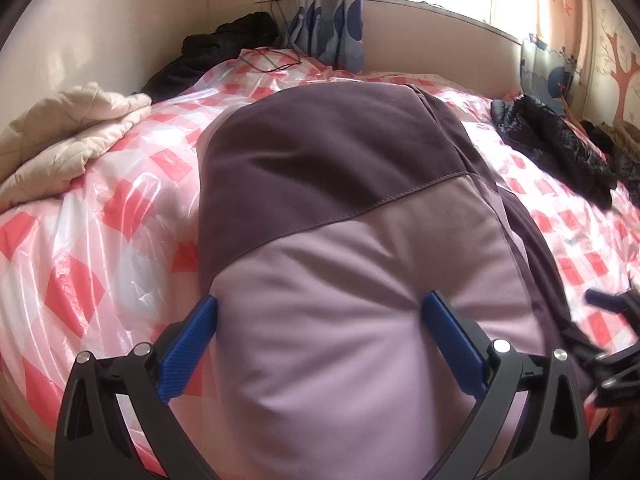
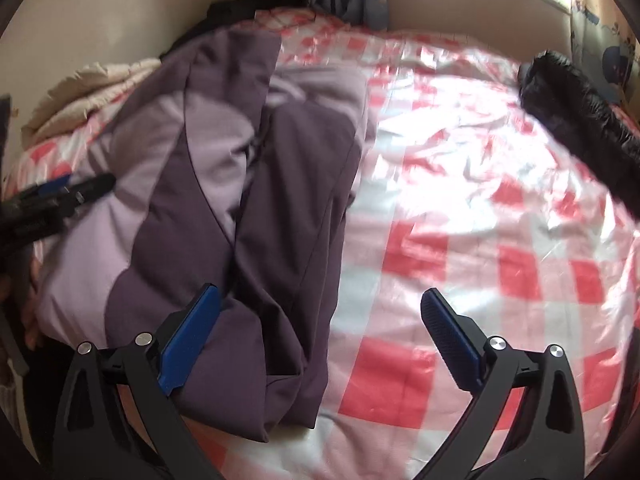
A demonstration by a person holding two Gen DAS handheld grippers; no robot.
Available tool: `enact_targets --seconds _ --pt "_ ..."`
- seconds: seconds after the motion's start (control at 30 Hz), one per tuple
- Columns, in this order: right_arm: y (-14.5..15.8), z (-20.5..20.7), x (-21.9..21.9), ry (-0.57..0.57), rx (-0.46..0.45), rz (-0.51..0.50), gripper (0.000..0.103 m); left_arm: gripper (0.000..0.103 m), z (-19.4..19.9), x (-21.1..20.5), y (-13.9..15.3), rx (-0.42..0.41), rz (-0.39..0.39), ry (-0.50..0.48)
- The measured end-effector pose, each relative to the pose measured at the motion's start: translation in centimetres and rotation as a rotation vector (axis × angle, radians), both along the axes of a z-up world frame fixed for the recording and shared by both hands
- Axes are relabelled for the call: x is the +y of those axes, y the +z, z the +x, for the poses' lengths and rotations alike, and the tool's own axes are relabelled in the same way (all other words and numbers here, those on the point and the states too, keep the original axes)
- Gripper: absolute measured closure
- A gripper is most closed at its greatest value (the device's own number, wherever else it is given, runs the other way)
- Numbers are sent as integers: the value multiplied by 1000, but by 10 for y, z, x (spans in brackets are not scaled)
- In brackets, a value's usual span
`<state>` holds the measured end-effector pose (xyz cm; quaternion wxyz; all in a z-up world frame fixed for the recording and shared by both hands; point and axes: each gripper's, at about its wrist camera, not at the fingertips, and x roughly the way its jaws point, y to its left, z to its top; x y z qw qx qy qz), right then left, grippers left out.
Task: Fold large clothes
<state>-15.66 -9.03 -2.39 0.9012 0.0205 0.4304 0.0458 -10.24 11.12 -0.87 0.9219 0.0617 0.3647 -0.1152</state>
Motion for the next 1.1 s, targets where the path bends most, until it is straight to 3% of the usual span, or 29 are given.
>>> enact_targets --seconds 0.2,0.33,0.5,0.6,0.7,0.73,0.87,1.1 --pt "-2 9 5 7 22 -30 6 6 -3 -2 1 -5 17 19" --pt "5 2 -3 -29 41 29 6 6 -11 -5 3 -13 38 38" --pt "45 -28 0 -31 -100 51 6 6 -27 -6 9 -20 61 43" --pt "17 -15 11 0 22 2 6 6 -35 -8 14 -3 72 24" --pt "1 -4 -6 -16 99 134 6 6 -49 -13 20 15 83 -6" --pt "5 -5 -11 -30 105 168 6 6 -54 -13 22 18 81 -12" --pt "31 -32 -3 -29 22 99 6 6 -70 -8 25 64 33 -6" --pt "47 -62 3 -54 55 70 6 6 -83 -2 25 164 -53 30"
